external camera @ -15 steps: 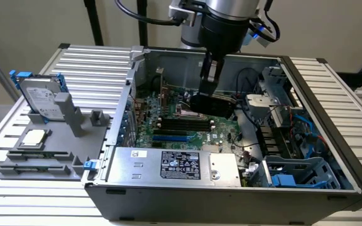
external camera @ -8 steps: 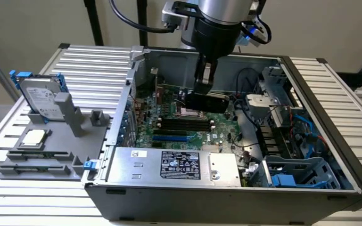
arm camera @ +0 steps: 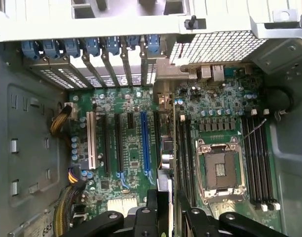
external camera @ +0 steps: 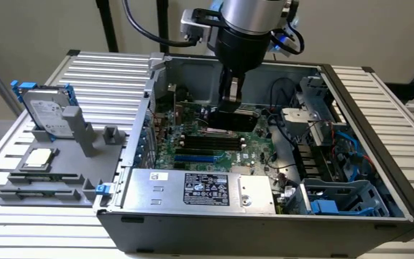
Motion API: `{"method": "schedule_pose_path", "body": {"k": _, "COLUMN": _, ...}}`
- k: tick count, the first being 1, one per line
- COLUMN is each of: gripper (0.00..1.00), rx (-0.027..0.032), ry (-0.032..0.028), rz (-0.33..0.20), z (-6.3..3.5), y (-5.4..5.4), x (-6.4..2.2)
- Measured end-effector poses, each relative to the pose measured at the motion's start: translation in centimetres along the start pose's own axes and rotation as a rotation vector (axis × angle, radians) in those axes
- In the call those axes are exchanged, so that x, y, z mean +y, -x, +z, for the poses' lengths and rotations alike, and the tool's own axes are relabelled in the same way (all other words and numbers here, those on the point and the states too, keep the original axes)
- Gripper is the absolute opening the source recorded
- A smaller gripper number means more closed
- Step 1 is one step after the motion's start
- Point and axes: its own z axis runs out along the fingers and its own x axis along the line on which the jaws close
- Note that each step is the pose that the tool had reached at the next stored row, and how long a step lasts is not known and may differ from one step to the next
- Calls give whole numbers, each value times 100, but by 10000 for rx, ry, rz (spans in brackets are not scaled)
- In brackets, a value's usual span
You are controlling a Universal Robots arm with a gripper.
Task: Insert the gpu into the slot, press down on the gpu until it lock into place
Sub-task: 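Insert the gpu into the slot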
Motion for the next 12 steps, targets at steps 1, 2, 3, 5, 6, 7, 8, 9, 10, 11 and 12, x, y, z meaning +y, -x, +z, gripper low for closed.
{"method": "schedule_pose_path", "body": {"k": 1, "gripper": 26, "rx": 4, "ry": 3, "rz": -50, "z": 8, "y": -6, "x": 7}}
{"method": "schedule_pose_path", "body": {"k": 2, "gripper": 26, "rx": 5, "ry": 4, "rz": -73, "z": 21, "y": -12, "x": 21}}
{"method": "schedule_pose_path", "body": {"k": 3, "gripper": 26, "rx": 5, "ry": 5, "rz": -80, "z": 39, "y": -19, "x": 45}}
{"method": "schedule_pose_path", "body": {"k": 5, "gripper": 26, "rx": 5, "ry": 4, "rz": -88, "z": 76, "y": -38, "x": 91}}
{"method": "schedule_pose_path", "body": {"k": 6, "gripper": 26, "rx": 7, "ry": 6, "rz": -89, "z": 89, "y": -53, "x": 110}}
{"method": "schedule_pose_path", "body": {"k": 7, "gripper": 26, "rx": 7, "ry": 6, "rz": -90, "z": 99, "y": -71, "x": 120}}
{"method": "schedule_pose_path", "body": {"k": 8, "gripper": 26, "rx": 8, "ry": 6, "rz": -94, "z": 109, "y": -96, "x": 123}}
{"method": "schedule_pose_path", "body": {"k": 9, "gripper": 26, "rx": 7, "ry": 6, "rz": -94, "z": 119, "y": -123, "x": 128}}
{"method": "schedule_pose_path", "body": {"k": 10, "gripper": 26, "rx": 6, "ry": 6, "rz": -93, "z": 131, "y": -149, "x": 134}}
{"method": "schedule_pose_path", "body": {"k": 11, "gripper": 26, "rx": 7, "ry": 6, "rz": -91, "z": 146, "y": -168, "x": 143}}
{"method": "schedule_pose_path", "body": {"k": 12, "gripper": 26, "rx": 4, "ry": 5, "rz": -93, "z": 165, "y": -181, "x": 159}}
